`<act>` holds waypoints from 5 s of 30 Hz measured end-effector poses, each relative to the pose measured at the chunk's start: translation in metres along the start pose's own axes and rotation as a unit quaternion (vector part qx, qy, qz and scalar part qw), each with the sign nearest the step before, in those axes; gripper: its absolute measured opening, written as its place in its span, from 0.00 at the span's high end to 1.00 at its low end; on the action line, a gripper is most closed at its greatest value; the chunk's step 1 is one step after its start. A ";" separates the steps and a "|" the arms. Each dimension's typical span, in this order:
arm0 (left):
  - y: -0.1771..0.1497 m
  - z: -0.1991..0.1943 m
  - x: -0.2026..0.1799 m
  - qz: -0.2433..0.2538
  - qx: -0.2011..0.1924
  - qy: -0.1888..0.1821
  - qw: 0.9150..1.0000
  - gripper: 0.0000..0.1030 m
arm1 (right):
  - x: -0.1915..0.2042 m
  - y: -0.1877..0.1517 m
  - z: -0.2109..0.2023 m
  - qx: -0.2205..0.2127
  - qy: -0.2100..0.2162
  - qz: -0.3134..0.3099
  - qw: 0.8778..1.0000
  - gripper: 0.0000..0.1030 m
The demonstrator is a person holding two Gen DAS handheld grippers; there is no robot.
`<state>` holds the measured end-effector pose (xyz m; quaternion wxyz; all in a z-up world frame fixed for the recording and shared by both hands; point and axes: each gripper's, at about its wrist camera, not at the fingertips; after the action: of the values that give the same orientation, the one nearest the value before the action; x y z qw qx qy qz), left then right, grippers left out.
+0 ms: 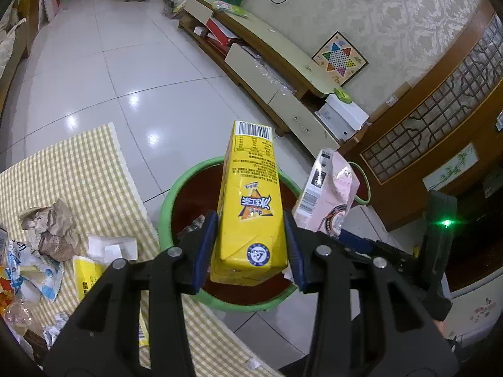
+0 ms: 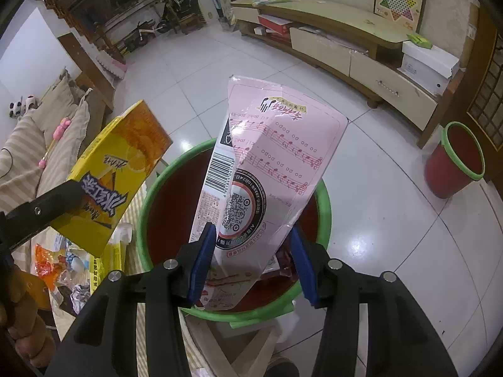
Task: Collect trash
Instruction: 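Carry both items over the red bucket and open both tools to drop them, then move both open tools back toward the table trash, then grasp the dark snack box with left tool while right tool grasps the yellow wrappers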
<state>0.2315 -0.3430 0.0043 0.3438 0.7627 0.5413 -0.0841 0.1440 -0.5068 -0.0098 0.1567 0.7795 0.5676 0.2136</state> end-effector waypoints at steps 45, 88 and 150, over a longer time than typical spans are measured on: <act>-0.035 -0.117 0.067 -0.022 -0.076 0.076 0.994 0.05 | 0.074 -0.005 0.002 0.001 0.019 -0.072 0.997 0.12; -0.172 -0.155 0.236 -0.211 -0.052 0.097 0.971 0.10 | 0.228 -0.059 0.062 0.063 0.060 -0.211 0.974 0.17; -0.166 -0.172 0.260 -0.205 -0.126 0.111 0.964 0.65 | 0.227 -0.051 0.089 0.102 0.096 -0.186 0.972 0.68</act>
<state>0.1471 -0.0081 -0.0690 0.3508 0.5904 0.7269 0.0013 0.2078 -0.2749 -0.0759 0.0578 0.6475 0.7342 0.1957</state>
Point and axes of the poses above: each gripper's, at about its wrist camera, not at the fingertips, and z roughly the way its jaws point, x to its left, y to its top, and after that the axes turned 9 degrees about -z, right-handed
